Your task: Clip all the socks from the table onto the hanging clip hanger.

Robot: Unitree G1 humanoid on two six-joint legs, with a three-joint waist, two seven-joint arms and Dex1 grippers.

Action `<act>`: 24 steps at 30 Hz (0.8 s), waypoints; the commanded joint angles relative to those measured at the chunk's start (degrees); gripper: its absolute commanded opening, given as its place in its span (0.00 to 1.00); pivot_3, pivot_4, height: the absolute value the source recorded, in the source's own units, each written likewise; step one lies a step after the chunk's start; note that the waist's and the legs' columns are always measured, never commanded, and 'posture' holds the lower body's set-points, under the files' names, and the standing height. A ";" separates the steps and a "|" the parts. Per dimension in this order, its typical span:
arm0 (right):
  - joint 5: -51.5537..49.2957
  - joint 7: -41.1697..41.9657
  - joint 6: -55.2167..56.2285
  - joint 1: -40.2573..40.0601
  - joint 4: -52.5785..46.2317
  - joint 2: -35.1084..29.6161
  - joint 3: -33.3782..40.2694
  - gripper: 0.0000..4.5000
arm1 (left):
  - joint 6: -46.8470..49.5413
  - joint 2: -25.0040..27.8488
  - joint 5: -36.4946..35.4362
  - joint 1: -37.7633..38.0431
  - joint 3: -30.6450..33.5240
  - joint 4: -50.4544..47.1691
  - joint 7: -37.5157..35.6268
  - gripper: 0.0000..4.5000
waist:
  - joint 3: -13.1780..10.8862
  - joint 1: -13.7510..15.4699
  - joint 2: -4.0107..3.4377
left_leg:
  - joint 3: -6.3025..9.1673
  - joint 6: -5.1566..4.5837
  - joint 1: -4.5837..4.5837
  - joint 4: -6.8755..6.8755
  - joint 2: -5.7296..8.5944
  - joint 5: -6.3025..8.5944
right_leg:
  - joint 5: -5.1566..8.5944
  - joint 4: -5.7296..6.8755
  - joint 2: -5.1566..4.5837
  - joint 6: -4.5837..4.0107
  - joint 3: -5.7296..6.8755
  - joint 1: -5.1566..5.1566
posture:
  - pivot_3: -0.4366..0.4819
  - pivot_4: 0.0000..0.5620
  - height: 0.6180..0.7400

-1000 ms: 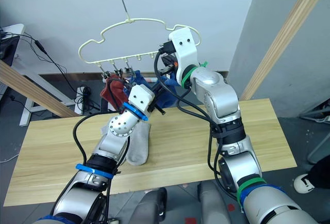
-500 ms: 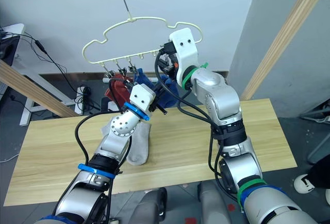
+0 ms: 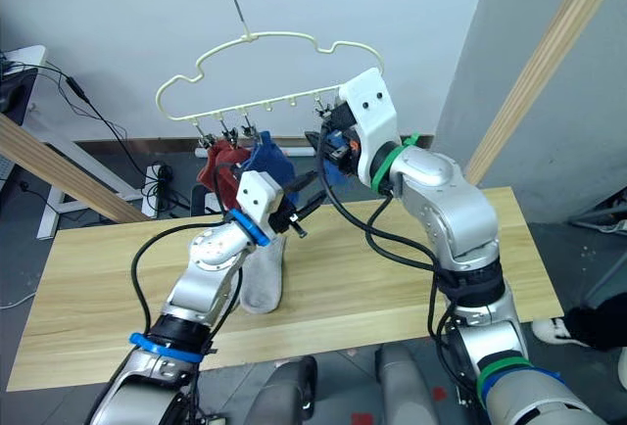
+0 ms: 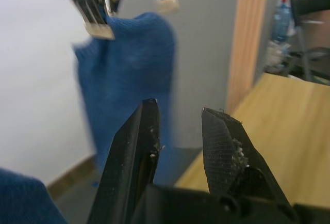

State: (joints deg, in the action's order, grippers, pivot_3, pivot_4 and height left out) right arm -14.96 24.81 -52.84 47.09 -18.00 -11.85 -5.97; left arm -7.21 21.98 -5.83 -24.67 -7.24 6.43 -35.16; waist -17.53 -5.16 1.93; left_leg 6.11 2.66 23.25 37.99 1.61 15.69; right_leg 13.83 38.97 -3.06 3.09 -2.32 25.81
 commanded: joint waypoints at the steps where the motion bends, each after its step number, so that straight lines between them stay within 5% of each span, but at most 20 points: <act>1: -0.63 -0.28 0.71 -0.81 -3.19 -1.38 0.94 0.51 | 7.23 4.07 -7.04 0.40 2.97 -7.29 -6.40 0.34 | 0.00 0.03 0.00 | 0.01 0.00 -0.01 0.00 0.00 0.00 | 0.00 0.00 0.00 0.00 0.01 -0.01 | 0.38 0.56 1.00; 13: 5.29 -5.30 7.15 0.72 7.18 -0.85 -1.31 0.51 | 33.42 14.84 -24.82 -6.82 10.32 -16.25 -16.17 0.34 | -0.01 0.04 0.00 | -0.01 0.00 -0.02 0.00 -0.01 0.00 | 0.00 -0.04 0.17 0.00 0.02 -0.04 | 0.40 0.55 1.00; 24: 9.69 -6.35 14.86 3.48 15.83 0.49 -3.17 0.51 | 34.97 14.85 -24.09 -10.12 10.19 -16.36 -15.35 0.34 | -0.01 0.16 0.00 | -0.02 0.01 -0.01 -0.02 -0.01 0.00 | 0.00 -0.06 0.16 0.00 0.00 -0.02 | 0.40 0.54 1.00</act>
State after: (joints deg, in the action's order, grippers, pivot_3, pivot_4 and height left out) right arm -5.84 18.65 -40.02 48.87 -1.08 -11.55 -9.05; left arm 28.16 36.78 -29.83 -33.93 1.93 -7.94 -50.66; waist -17.53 -5.00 1.93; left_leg 6.09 2.67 23.24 37.97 1.60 15.68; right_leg 13.83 38.91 -2.89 3.09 -2.32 25.79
